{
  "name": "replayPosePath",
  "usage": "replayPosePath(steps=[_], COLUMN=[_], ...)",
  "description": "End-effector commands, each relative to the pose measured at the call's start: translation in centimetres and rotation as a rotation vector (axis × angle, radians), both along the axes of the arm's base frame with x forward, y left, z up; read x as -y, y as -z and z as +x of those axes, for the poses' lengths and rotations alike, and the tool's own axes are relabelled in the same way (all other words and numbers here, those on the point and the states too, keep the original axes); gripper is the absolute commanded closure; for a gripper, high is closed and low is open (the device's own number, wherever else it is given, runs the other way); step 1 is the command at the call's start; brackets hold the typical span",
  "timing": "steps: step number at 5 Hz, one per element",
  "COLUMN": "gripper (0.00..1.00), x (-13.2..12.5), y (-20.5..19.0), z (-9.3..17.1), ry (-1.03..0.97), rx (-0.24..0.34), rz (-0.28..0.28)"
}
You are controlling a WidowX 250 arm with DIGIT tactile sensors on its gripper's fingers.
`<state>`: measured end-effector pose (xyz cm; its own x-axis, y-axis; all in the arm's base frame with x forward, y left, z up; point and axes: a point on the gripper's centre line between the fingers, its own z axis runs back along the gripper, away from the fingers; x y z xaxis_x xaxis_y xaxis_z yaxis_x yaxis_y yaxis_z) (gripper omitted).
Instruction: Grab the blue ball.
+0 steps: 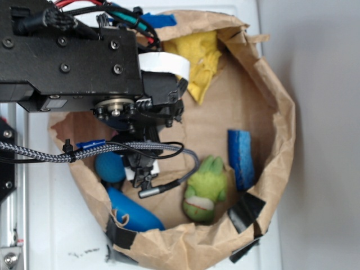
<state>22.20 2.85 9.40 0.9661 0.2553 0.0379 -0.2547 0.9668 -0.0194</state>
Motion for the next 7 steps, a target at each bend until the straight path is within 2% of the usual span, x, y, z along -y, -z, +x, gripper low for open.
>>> replayPosePath(steps=[1, 2, 4, 5, 6, 7], gripper=[0.0, 0.0, 0.0, 0.0, 0.0, 0.0], x=[-1.0, -0.9, 1.5, 2.2, 1.6, 0.6], y=[-0.1, -0.4, 0.2, 0.8, 1.1, 1.1], z=[-0.6, -0.9, -1.4, -1.7, -1.0, -1.2], ry=[0.029, 0.011, -0.065, -0.088, -0.105, -0.112], rx=[0.011, -0.003, 0.033, 0.06, 0.044, 0.06], rz=[0.014, -0.012, -0.032, -0.024, -0.037, -0.064])
